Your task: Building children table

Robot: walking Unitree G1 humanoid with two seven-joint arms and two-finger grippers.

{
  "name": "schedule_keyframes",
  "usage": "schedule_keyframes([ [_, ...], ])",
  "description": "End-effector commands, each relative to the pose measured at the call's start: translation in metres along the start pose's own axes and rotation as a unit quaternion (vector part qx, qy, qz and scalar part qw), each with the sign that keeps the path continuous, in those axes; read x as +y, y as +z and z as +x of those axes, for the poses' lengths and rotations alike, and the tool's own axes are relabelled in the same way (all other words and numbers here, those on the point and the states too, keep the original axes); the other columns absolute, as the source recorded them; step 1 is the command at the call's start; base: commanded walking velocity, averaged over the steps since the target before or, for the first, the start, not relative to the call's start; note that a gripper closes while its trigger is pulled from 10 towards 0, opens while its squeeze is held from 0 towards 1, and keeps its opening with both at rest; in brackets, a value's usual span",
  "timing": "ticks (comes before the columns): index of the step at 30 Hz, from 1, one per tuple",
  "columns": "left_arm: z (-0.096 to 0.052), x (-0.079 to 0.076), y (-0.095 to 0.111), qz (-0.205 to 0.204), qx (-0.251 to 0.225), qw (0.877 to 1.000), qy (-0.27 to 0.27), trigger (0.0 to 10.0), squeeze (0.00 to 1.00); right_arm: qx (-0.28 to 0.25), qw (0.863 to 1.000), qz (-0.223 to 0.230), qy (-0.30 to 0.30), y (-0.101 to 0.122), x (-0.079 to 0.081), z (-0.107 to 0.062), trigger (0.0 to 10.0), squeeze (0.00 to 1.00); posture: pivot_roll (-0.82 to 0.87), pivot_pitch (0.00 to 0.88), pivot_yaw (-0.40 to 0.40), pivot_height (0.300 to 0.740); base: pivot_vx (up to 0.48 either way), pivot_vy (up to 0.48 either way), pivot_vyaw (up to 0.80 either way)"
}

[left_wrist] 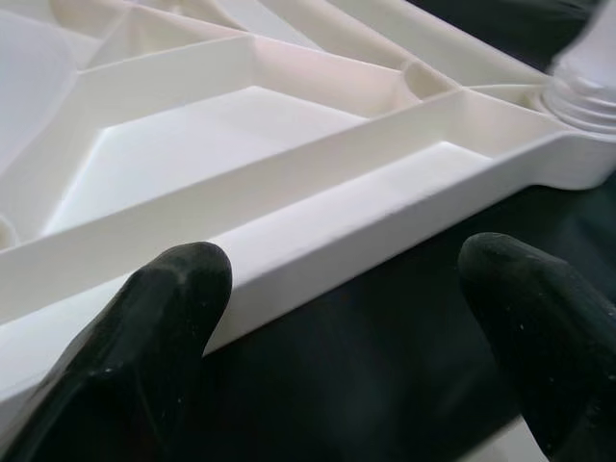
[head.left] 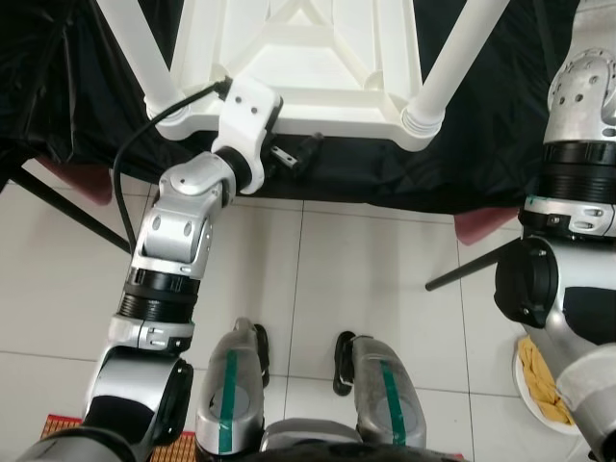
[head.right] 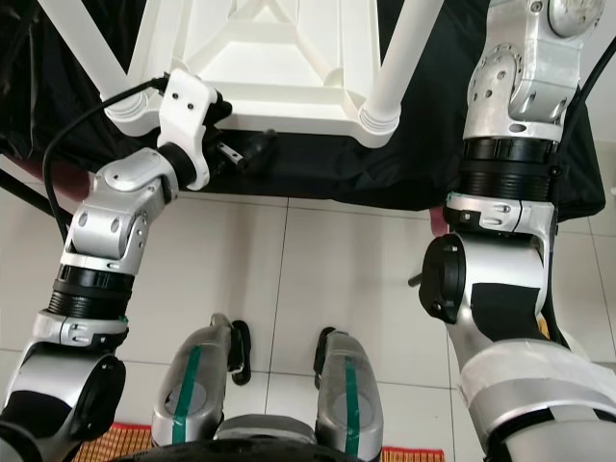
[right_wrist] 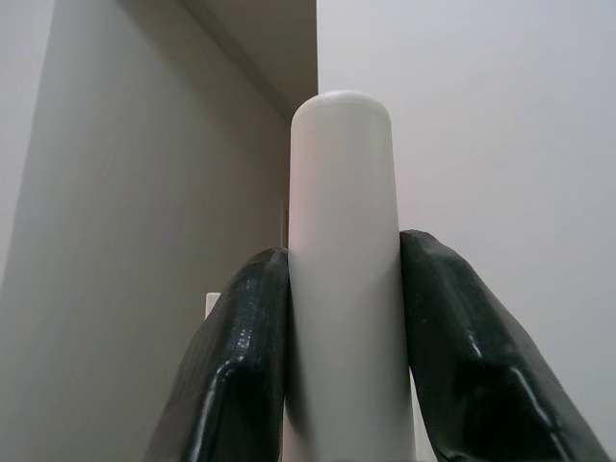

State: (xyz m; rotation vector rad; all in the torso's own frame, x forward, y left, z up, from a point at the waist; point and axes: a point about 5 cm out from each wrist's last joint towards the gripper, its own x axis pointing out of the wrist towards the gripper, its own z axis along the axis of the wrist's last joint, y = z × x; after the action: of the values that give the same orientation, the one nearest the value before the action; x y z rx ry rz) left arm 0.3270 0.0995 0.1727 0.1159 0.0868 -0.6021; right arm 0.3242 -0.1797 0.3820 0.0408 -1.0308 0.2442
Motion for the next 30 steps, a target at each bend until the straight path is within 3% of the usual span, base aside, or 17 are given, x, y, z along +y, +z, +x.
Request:
schedule_keyframes([
  [1, 0.000, 0.015, -0.003, -0.007, 0.014, 0.994, 0.112, 10.0, 0.00, -0.023, 0.999, -0.012, -0.029, 0.013, -0.012, -0.001, 0.0, 0.00, -0.01, 0.099, 0.038, 0.740, 0.000, 0.000, 0.00],
  [5, 0.000, 0.021, 0.000, -0.011, 0.007, 0.990, 0.138, 10.0, 0.00, -0.025, 0.999, -0.015, -0.032, 0.015, -0.014, -0.002, 0.0, 0.00, -0.01, 0.100, 0.040, 0.740, 0.000, 0.000, 0.00],
  [8, 0.001, 0.027, 0.022, 0.005, -0.056, 0.987, 0.149, 10.0, 0.00, -0.027, 0.999, -0.015, -0.035, 0.017, -0.015, -0.005, 0.0, 0.00, -0.01, 0.102, 0.039, 0.740, 0.000, 0.000, 0.00],
  [12, 0.003, 0.030, 0.040, 0.014, -0.094, 0.984, 0.148, 10.0, 0.00, -0.026, 0.999, -0.013, -0.034, 0.017, -0.014, -0.006, 0.0, 0.00, -0.01, 0.104, 0.037, 0.740, 0.000, 0.000, 0.00],
  [15, 0.006, 0.034, 0.050, 0.025, -0.110, 0.981, 0.158, 10.0, 0.00, -0.025, 0.999, -0.013, -0.033, 0.017, -0.013, -0.006, 0.0, 0.00, -0.01, 0.104, 0.037, 0.740, 0.000, 0.000, 0.00],
  [20, 0.008, 0.037, 0.049, 0.022, -0.108, 0.979, 0.169, 10.0, 0.00, -0.023, 0.999, -0.014, -0.035, 0.017, -0.014, -0.006, 0.0, 0.00, -0.02, 0.105, 0.041, 0.740, 0.000, 0.000, 0.00],
  [21, 0.008, 0.038, 0.046, 0.032, -0.105, 0.979, 0.171, 10.0, 0.00, -0.022, 0.999, -0.015, -0.037, 0.018, -0.014, -0.007, 3.4, 0.00, -0.02, 0.106, 0.043, 0.740, 0.000, 0.000, 0.00],
  [23, 0.008, 0.038, 0.044, 0.040, -0.103, 0.979, 0.172, 10.0, 0.00, -0.021, 0.999, -0.016, -0.038, 0.018, -0.014, -0.007, 3.4, 0.00, -0.02, 0.105, 0.043, 0.740, 0.000, 0.000, 0.00],
  [24, 0.008, 0.038, 0.042, 0.028, -0.102, 0.980, 0.171, 10.0, 0.07, -0.021, 0.999, -0.017, -0.039, 0.018, -0.014, -0.007, 10.0, 0.00, -0.02, 0.104, 0.043, 0.740, 0.000, 0.000, 0.00],
  [26, 0.009, 0.039, 0.041, 0.018, -0.101, 0.980, 0.171, 10.0, 0.07, -0.020, 0.999, -0.018, -0.040, 0.019, -0.014, -0.008, 10.0, 0.00, -0.02, 0.104, 0.043, 0.740, 0.000, 0.000, 0.00],
  [27, 0.008, 0.042, 0.040, 0.010, -0.102, 0.979, 0.179, 10.0, 0.47, -0.020, 0.999, -0.018, -0.040, 0.019, -0.015, -0.007, 10.0, 0.00, -0.02, 0.106, 0.042, 0.740, 0.000, 0.000, 0.00],
  [28, 0.008, 0.042, 0.040, 0.010, -0.102, 0.979, 0.179, 10.0, 0.47, -0.020, 0.999, -0.018, -0.040, 0.019, -0.015, -0.007, 10.0, 0.00, -0.02, 0.106, 0.042, 0.740, 0.000, 0.000, 0.00],
  [29, 0.008, 0.045, 0.040, 0.002, -0.105, 0.977, 0.184, 10.0, 1.00, -0.020, 0.999, -0.018, -0.040, 0.020, -0.015, -0.007, 10.0, 0.00, -0.02, 0.105, 0.042, 0.740, 0.000, 0.000, 0.00],
  [30, 0.007, 0.051, 0.039, 0.005, -0.104, 0.974, 0.201, 10.0, 1.00, -0.020, 0.999, -0.019, -0.040, 0.020, -0.015, -0.007, 10.0, 0.00, -0.02, 0.104, 0.042, 0.740, 0.000, 0.000, 0.00],
])
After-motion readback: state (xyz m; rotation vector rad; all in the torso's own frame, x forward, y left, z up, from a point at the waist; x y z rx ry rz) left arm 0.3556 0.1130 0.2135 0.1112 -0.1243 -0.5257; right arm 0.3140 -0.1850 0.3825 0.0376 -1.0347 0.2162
